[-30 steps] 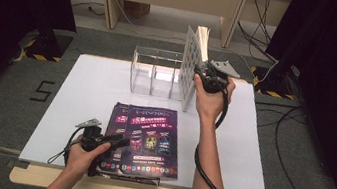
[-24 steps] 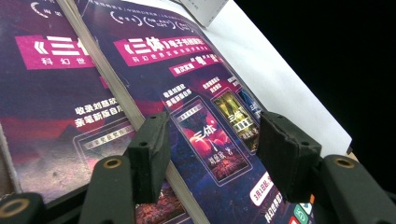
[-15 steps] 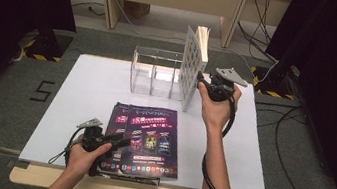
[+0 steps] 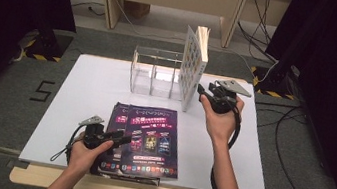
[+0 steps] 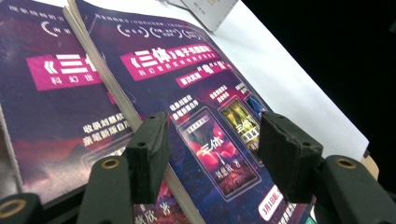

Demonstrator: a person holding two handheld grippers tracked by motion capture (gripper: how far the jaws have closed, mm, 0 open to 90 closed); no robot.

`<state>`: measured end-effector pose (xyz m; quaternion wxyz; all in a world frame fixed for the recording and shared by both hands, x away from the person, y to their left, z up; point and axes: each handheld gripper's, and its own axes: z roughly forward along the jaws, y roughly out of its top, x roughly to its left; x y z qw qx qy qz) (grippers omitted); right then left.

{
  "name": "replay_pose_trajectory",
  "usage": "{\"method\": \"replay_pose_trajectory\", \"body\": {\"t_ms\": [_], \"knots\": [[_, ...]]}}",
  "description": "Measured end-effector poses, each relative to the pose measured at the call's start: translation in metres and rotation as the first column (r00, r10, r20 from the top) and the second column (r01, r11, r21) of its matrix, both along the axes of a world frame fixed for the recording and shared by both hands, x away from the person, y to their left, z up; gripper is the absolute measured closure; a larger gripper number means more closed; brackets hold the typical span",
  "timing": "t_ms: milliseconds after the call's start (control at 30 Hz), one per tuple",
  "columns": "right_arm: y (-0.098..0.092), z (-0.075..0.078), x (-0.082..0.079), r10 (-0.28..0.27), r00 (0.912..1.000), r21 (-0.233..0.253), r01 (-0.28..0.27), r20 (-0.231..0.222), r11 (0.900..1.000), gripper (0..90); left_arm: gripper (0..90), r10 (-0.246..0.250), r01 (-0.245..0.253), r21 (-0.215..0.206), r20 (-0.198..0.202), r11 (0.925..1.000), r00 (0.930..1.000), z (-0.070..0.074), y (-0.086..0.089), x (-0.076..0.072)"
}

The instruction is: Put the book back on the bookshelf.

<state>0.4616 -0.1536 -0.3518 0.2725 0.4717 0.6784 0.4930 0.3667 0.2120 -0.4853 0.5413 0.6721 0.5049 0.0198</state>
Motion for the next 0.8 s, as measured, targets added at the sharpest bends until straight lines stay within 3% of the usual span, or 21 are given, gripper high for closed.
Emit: {"method": "replay_pose_trajectory", "body": {"t_ms": [133,267,467,800], "knots": [[-0.003,-0.007,-0.005,0.024,0.9987,0.000,-0.024,-0.046,1.000,56.3,42.3,0.015,-0.015,0.013,0.005,0.9998,0.9999,0.002,0.000,0.003],[-0.003,-0.017,-0.007,0.055,0.9924,-0.004,-0.055,-0.110,0.998,57.7,42.6,0.041,-0.041,0.055,-0.007,0.9976,0.9991,0.003,0.001,0.006],[0.001,-0.037,-0.008,0.108,0.9728,-0.014,-0.113,-0.205,0.994,58.9,43.1,0.062,-0.058,0.089,-0.037,0.9943,0.9974,0.001,0.003,0.011],[0.008,-0.061,-0.013,0.151,0.9438,-0.016,-0.163,-0.294,0.986,58.7,43.1,0.068,-0.061,0.105,-0.064,0.9926,0.9956,0.001,-0.003,0.021]]}}
